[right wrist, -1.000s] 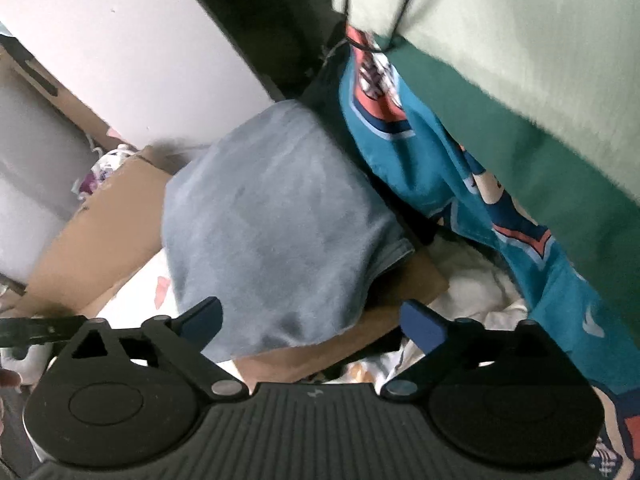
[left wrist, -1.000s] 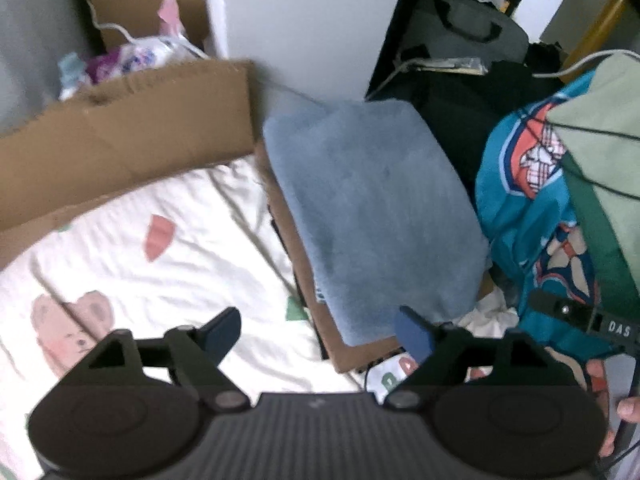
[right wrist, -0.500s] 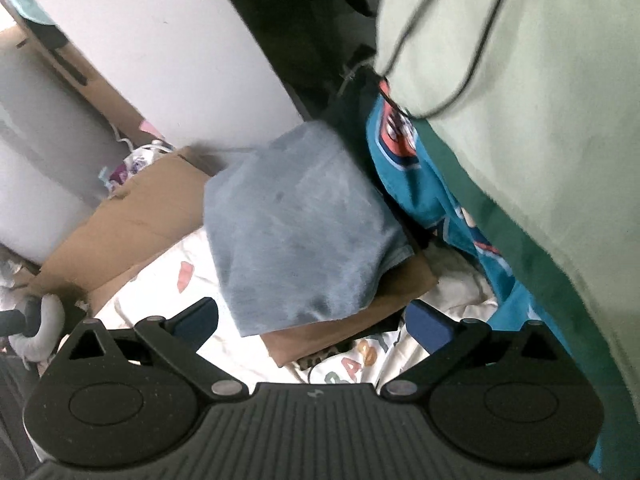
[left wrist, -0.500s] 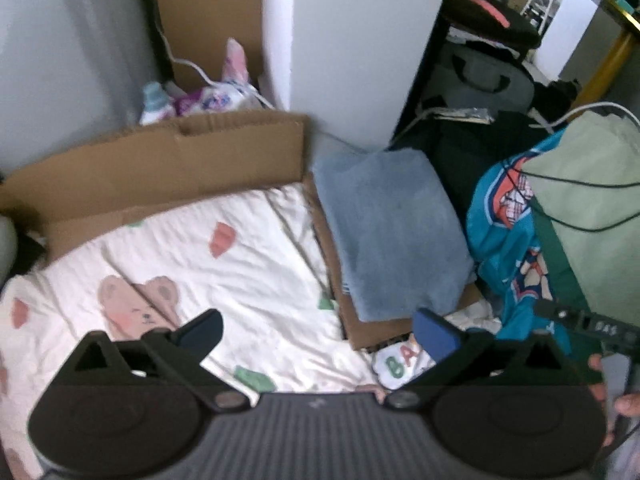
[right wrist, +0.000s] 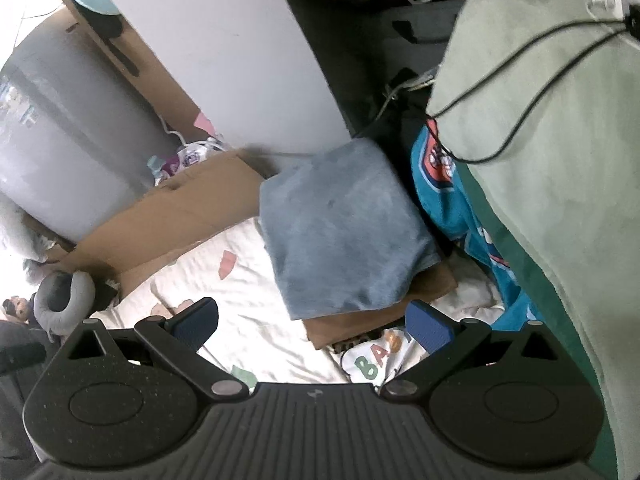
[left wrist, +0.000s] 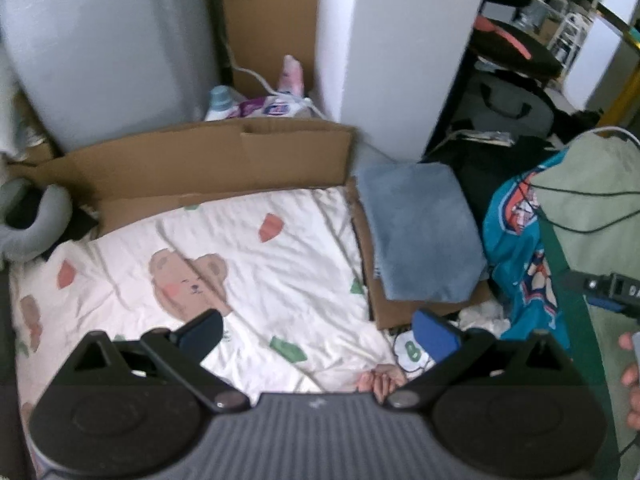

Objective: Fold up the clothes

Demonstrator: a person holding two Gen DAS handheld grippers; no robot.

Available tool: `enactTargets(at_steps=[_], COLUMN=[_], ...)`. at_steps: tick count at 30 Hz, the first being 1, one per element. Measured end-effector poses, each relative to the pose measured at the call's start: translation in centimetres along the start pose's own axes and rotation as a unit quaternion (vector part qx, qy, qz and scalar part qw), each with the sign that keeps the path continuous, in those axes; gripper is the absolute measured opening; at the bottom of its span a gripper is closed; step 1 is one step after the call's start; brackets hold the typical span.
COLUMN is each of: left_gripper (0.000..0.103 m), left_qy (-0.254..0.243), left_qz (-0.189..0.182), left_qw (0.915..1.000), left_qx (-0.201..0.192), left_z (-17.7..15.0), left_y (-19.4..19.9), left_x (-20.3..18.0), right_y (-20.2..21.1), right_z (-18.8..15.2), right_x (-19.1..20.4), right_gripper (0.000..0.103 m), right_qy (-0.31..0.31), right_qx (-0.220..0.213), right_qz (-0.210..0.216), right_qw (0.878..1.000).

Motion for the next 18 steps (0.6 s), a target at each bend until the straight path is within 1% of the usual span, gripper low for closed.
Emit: enactTargets(at_steps=[3, 5, 9, 14, 16, 18], left_gripper=[0.102, 0.102, 0.102, 0.102, 0.102, 0.102], left_qy=[0.017, 0.02, 0.046, 0.06, 0.066, 0.072], left_qz=[-0.004, 0.005, 0.015, 0.03, 0.034, 0.037], left_qw=[0.9998, 0.9997, 0.9984, 0.9972, 0.9966, 0.9961], left_qx=[-0.005, -0.012, -0.03, -0.034, -0.035, -0.034], left_z=[-0.6, -0.8, -1.2, -2.1, -2.6, -3.2], left_y=[1.6, 2.7, 5.2, 7.9, 8.9, 9.8], left_x=[0.9, 1.6, 3.5, 6.1, 7.1, 8.1], right_y=[1.2, 2.2, 4.3, 6.8, 7.7, 8.6], right_z=[0.1, 0.3, 0.6, 0.8, 0.8, 0.6], right_x=[1.2, 2.1, 4.6, 7.7, 8.8, 10.1], right_gripper=[0.103, 0.103, 0.103, 0.103, 0.103, 0.103], right_qy=[0.008, 0.012, 0.046, 0.052, 0.047, 0.058], right_qx=[0.004, 0.004, 0.003, 0.009, 0.01, 0.01], right_qz=[0.0, -0.006, -0.012, 0.009, 0.009, 0.003], right_qw=[1.0, 1.0, 0.999, 0.999, 0.999, 0.998])
Point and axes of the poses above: each gripper's, at about its wrist camera, not at the fingertips, and y roughly against the way its jaws point, x to its left, z to its top, the point moved 4 cm from there along -y, roughly the way its jaws point, and after that the axes turned 2 degrees about -z, right-handed, at the moved point
